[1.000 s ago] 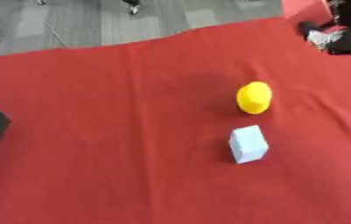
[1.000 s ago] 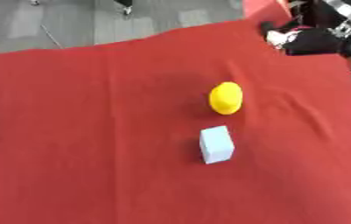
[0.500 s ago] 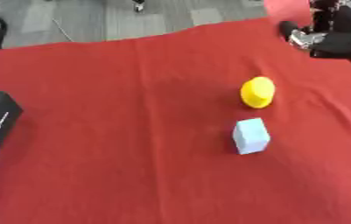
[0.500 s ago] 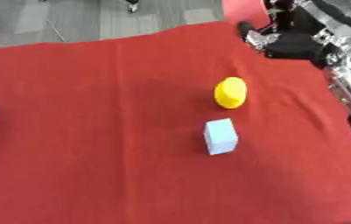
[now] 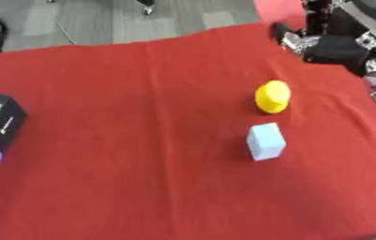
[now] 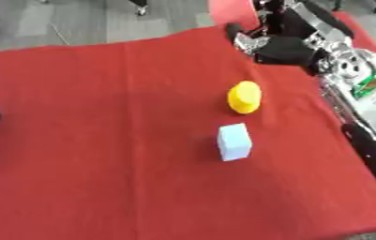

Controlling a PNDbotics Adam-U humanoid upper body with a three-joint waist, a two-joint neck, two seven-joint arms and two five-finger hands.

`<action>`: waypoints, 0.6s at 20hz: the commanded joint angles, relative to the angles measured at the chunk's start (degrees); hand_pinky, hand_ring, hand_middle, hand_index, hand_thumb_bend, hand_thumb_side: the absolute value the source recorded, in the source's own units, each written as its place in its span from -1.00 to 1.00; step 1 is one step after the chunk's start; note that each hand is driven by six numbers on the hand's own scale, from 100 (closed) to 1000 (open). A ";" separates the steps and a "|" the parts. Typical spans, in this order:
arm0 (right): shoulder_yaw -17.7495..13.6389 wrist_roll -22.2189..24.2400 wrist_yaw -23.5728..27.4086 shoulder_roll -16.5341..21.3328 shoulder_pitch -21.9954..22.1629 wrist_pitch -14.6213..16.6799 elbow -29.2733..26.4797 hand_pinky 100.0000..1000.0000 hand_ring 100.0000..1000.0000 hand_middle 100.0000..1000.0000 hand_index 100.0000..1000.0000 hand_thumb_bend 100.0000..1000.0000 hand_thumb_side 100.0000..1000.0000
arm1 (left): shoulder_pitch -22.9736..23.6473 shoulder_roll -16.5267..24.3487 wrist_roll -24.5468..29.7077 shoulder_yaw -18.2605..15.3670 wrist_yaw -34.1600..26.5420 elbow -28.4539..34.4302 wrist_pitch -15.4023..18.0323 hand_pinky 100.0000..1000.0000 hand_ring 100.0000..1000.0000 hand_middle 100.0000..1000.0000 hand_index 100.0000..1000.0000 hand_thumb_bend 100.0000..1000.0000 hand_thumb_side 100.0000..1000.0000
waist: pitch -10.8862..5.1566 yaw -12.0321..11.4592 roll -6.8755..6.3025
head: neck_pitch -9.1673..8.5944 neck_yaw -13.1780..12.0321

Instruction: Pick up the objects with one hand, pass them to the other hand, and then place them into the box on the other side of the table.

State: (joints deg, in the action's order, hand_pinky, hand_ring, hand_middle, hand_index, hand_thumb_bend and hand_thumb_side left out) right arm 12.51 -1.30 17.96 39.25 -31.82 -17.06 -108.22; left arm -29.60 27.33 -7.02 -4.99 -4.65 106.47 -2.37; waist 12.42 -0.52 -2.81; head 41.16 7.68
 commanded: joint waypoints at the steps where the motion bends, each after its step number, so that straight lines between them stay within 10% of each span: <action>1: 0.80 -0.01 0.72 -0.29 -0.94 -0.17 -1.40 0.19 0.12 -0.47 -0.03 -1.00 -0.79 | -1.73 2.67 0.48 0.55 1.66 1.47 0.14 0.50 0.48 0.49 0.47 -0.75 0.16 | -2.09 0.02 0.90 | 0.42 0.21; 12: 4.92 3.24 1.45 -3.63 -1.32 -2.28 -1.84 0.19 0.12 -0.46 -0.02 -1.00 -0.73 | -6.18 5.38 5.48 4.42 4.11 -0.72 -1.01 0.49 0.49 0.50 0.48 -0.78 0.15 | -2.54 0.17 1.29 | 1.10 -0.07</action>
State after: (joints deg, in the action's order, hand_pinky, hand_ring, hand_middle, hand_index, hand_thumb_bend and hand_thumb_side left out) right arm 17.36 1.43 19.38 35.14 -32.09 -19.23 -108.72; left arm -34.70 30.38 -2.29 -0.80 -0.88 105.65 -3.32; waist 11.79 -0.39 -2.37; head 42.02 7.72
